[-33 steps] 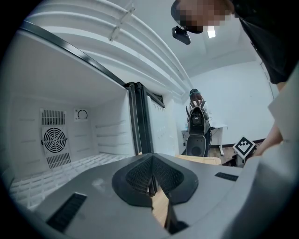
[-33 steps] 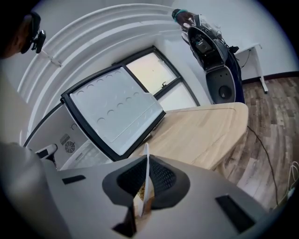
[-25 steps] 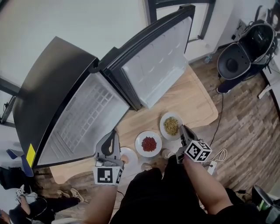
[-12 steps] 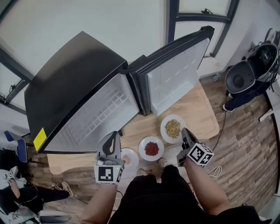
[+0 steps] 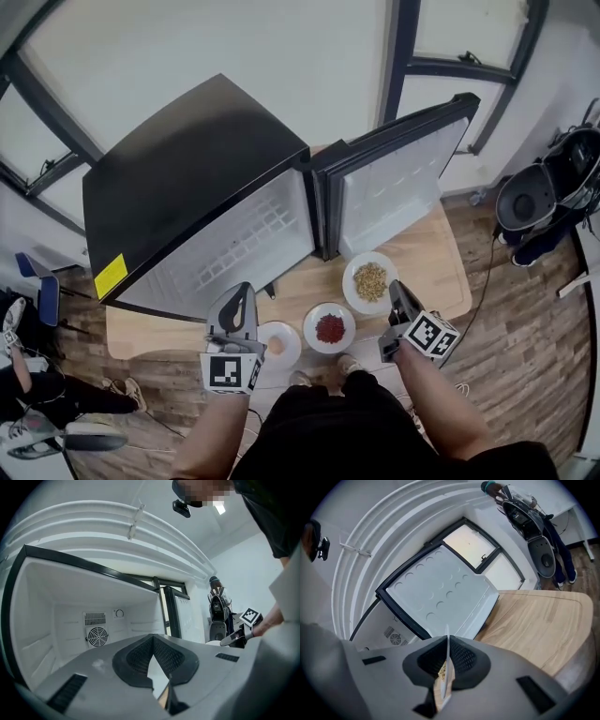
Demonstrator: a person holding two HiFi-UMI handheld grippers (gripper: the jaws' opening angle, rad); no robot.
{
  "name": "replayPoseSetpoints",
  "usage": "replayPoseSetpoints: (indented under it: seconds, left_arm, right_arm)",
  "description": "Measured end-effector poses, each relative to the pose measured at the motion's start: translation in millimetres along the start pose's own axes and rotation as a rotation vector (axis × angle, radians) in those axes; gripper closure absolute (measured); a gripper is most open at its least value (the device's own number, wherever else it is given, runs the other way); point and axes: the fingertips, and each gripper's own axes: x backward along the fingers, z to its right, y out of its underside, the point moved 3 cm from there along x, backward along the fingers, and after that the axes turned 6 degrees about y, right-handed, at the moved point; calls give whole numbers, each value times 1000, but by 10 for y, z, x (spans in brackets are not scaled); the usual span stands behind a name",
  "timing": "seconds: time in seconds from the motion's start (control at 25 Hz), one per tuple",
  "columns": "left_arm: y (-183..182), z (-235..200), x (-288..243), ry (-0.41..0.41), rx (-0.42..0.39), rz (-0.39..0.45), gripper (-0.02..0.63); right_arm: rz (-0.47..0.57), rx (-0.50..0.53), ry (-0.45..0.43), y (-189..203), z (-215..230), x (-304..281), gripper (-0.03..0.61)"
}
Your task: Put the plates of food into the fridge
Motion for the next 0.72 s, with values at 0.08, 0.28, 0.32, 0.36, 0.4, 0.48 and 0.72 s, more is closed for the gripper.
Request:
replayPoseSetpoints:
  seconds: [0.08,0.28,0.32,0.36,0.4,0.48,0.72]
  left_arm:
    - [-38,-13,43,-16,-1,6,609]
    - [-92,-29,172,-54,-3,16,610]
    - [-103,-38,201,-64,-3,19,609]
    - [-116,-47,230,-73,-3,21,609]
    - [-129,-56,258,-82,-5,24,609]
    - [-150,-76,315,-99,-7,29,609]
    - [-193,-149,525,-159,-11,37,609]
  right_arm:
    - [-6,6,-20,-23,-90,-15,546]
    - [-24,15,-65,-29,-282,-26,546]
    - [-30,13,-73,-17,-301,-25,546]
    - [-33,12,-81,-13,-333,-23,546]
    - [-36,11,-88,-14,-372,-20,546]
    - [-43,8,-105,-12,-443,-19,546]
    - [-65,32,-167,1,-697,-85,546]
